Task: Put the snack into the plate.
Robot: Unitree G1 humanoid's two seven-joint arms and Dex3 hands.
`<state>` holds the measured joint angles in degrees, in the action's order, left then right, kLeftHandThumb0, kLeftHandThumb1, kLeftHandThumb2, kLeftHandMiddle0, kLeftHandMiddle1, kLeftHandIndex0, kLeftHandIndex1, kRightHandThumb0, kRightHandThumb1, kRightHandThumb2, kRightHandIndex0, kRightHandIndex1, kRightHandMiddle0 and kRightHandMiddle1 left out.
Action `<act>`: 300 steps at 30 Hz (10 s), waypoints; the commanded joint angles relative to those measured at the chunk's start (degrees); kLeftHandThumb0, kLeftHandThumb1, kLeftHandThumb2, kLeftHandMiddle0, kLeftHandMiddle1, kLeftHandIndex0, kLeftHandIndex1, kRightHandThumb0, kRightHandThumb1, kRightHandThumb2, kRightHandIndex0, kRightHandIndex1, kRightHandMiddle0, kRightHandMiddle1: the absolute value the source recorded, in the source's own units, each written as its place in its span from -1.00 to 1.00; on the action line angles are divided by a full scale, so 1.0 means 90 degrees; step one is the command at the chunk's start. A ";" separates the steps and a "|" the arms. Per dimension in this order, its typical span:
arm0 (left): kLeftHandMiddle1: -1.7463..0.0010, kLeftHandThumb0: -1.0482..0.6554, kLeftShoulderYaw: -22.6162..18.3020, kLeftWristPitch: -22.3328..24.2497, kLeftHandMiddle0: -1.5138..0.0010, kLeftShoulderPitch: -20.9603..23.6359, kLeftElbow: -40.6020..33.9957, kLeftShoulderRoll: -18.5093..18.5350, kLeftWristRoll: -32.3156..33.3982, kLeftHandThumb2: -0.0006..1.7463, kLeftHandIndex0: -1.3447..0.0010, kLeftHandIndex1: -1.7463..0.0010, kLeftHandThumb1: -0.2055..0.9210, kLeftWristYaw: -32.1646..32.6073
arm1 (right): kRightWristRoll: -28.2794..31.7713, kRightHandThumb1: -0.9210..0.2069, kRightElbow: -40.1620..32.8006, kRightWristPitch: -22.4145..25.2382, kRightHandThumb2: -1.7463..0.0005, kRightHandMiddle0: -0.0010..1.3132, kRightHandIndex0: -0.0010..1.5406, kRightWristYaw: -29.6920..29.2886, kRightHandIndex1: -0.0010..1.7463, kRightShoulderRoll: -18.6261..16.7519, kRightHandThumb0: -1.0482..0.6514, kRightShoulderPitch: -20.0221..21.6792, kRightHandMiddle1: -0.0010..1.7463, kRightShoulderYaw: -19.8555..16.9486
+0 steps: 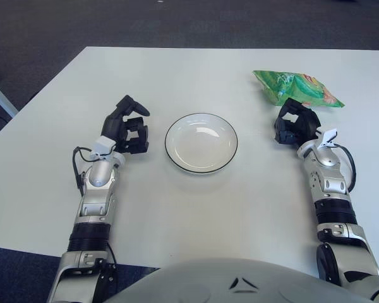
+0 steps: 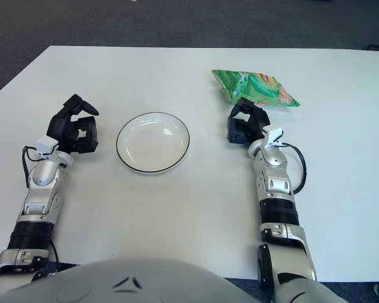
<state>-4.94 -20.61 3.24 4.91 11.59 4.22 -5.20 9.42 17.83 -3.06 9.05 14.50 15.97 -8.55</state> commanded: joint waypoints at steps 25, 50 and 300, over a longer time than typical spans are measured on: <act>-1.00 -0.33 0.0435 0.0078 -0.60 -0.0981 0.0630 -0.0688 -0.0311 0.47 0.12 -1.00 -0.03 0.0594 | 0.0237 0.17 0.0881 -0.0146 -0.58 0.01 0.71 0.0486 1.00 -0.0142 -0.36 -0.0349 1.00 -0.0278; -1.00 -0.31 0.0410 0.0515 -0.62 -0.0916 0.0448 -0.0531 -0.0375 0.42 0.16 -1.00 0.03 0.0627 | -0.1643 -0.07 -0.1222 -0.2696 -0.39 -0.17 0.09 -0.0526 1.00 0.0323 -0.30 -0.0651 1.00 -0.0187; -1.00 -0.31 0.1071 -0.0768 -0.57 -0.0789 0.0991 0.0132 -0.2604 0.41 0.17 -1.00 0.05 0.2044 | -0.6639 0.07 0.5949 -0.3141 -0.29 -0.48 -0.67 -0.1913 0.72 0.2874 0.00 0.4835 0.88 0.5287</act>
<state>2.69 -28.36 4.08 9.02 16.30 -18.65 12.35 -47.54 71.19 -33.40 3.47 41.41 62.98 38.00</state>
